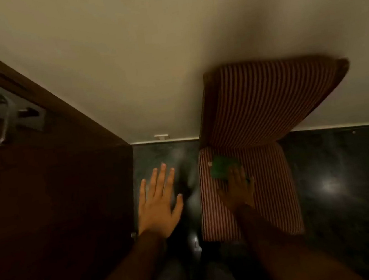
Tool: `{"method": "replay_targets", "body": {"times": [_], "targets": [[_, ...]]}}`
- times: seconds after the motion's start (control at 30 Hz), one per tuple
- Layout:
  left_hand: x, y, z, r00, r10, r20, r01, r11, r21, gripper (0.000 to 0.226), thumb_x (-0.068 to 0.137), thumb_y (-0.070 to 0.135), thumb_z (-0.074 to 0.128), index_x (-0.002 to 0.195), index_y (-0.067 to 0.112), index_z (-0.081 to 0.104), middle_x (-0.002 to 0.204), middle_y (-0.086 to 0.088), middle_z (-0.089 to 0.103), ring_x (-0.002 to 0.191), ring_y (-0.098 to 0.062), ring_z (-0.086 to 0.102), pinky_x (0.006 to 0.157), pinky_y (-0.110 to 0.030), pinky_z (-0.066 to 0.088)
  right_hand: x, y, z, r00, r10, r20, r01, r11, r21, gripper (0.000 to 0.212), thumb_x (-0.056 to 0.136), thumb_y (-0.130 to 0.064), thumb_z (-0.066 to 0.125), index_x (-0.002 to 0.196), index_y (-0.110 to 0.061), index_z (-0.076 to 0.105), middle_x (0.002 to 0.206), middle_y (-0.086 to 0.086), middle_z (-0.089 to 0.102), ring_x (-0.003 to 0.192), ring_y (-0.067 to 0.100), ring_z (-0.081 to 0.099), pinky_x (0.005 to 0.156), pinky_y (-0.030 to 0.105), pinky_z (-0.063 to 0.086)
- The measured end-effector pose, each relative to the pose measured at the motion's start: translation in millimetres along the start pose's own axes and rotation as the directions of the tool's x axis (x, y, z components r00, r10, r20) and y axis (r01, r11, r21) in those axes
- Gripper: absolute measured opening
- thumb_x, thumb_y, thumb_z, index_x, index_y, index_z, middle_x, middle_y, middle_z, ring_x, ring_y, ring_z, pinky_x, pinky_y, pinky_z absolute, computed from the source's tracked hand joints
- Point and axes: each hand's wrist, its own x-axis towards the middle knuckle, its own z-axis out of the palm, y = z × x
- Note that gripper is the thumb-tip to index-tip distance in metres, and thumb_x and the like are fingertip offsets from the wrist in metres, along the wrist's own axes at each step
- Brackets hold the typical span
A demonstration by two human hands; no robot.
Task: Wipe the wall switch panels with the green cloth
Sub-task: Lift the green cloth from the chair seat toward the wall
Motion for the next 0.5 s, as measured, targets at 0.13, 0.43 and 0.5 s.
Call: {"method": "replay_targets", "body": {"times": [0.13, 0.43, 0.5], "targets": [[-6.8, -17.1, 38.8, 0.997, 0.003, 0.074, -0.008, 0.998, 0.067, 0.08, 0.103, 0.056, 0.035, 0.172, 0.023, 0.01, 0.177, -0.002, -0.002, 0.162, -0.025, 0.002, 0.128, -0.055, 0.004, 47.4, 5.8, 31.1, 0.999, 0.028, 0.037, -0.024, 0.995, -0.094, 0.094, 0.105, -0.049, 0.05, 0.167, -0.018, -0.013, 0.176, 0.007, -0.012, 0.164, 0.028, -0.013, 0.132, 0.058, -0.001], [-12.8, -32.3, 91.9, 0.989, 0.015, 0.148, -0.026, 0.997, 0.071, 0.077, 0.103, 0.055, 0.035, 0.171, 0.022, 0.017, 0.177, -0.002, 0.004, 0.162, -0.023, 0.003, 0.128, -0.055, 0.008, 124.4, 32.9, 70.6, 0.994, -0.048, 0.095, 0.058, 0.993, -0.107, 0.095, 0.101, -0.022, 0.064, 0.169, -0.027, -0.003, 0.176, 0.005, -0.008, 0.163, 0.038, -0.011, 0.128, 0.068, 0.014], [-10.9, -33.2, 88.3, 0.989, 0.021, 0.144, -0.032, 0.997, 0.07, 0.077, 0.103, 0.054, 0.036, 0.171, 0.022, 0.019, 0.177, -0.001, 0.004, 0.162, -0.022, 0.004, 0.128, -0.055, 0.007, 126.1, 37.4, 70.3, 0.993, -0.089, 0.079, 0.097, 0.99, -0.102, 0.088, 0.101, -0.006, 0.055, 0.169, -0.026, 0.003, 0.176, 0.006, -0.003, 0.163, 0.039, -0.009, 0.13, 0.062, 0.016]]}}
